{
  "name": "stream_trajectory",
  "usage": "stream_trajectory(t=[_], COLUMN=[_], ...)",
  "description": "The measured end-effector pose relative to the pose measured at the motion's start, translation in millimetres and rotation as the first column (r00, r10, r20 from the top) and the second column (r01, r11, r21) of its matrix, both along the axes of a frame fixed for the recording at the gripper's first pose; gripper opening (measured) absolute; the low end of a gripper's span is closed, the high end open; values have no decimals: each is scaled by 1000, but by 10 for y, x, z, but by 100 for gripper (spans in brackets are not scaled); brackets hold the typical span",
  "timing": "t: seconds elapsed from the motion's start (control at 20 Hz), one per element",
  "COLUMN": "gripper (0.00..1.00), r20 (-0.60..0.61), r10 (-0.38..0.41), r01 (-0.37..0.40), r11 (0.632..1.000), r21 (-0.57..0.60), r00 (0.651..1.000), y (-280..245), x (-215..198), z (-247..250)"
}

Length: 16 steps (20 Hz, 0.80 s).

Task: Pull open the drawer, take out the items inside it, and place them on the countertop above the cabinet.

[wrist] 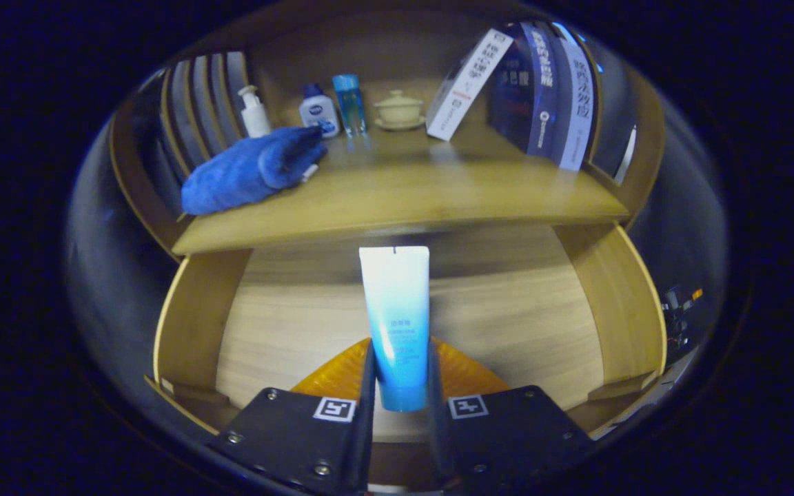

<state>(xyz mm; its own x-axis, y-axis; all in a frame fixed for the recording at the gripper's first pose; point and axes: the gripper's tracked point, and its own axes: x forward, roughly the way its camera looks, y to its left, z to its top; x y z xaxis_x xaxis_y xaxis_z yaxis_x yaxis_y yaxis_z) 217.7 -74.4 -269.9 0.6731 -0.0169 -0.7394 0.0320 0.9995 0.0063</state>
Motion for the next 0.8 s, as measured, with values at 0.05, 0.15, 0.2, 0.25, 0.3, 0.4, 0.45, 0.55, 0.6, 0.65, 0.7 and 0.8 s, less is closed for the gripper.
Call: stream_trajectory(t=[0.05,0.15,0.2,0.25,0.3,0.4,0.45,0.55,0.6,0.65,0.7,0.8], gripper=[35,35,35,35,34,34,35,35,34,34,34,34], r20=[47,160,208,247,264,320,347,412,436,455,473,486], r10=[5,-5,-12,-16,-13,-9,-4,-7,-6,-9,-19,-39], r01=[-5,4,10,14,7,-14,-18,-7,-6,-3,4,37], r11=[1000,1000,1000,1000,1000,998,998,999,1000,1000,999,999], r21=[12,10,9,11,26,69,61,31,25,27,33,13], r00=[999,987,978,969,964,947,938,911,900,890,881,873], y=[-7,-38,-46,-29,12,134,139,116,137,154,152,85], x=[35,101,136,160,174,216,252,339,386,467,541,753], z=[23,154,238,312,380,614,792,1117,1210,1298,1375,1481])
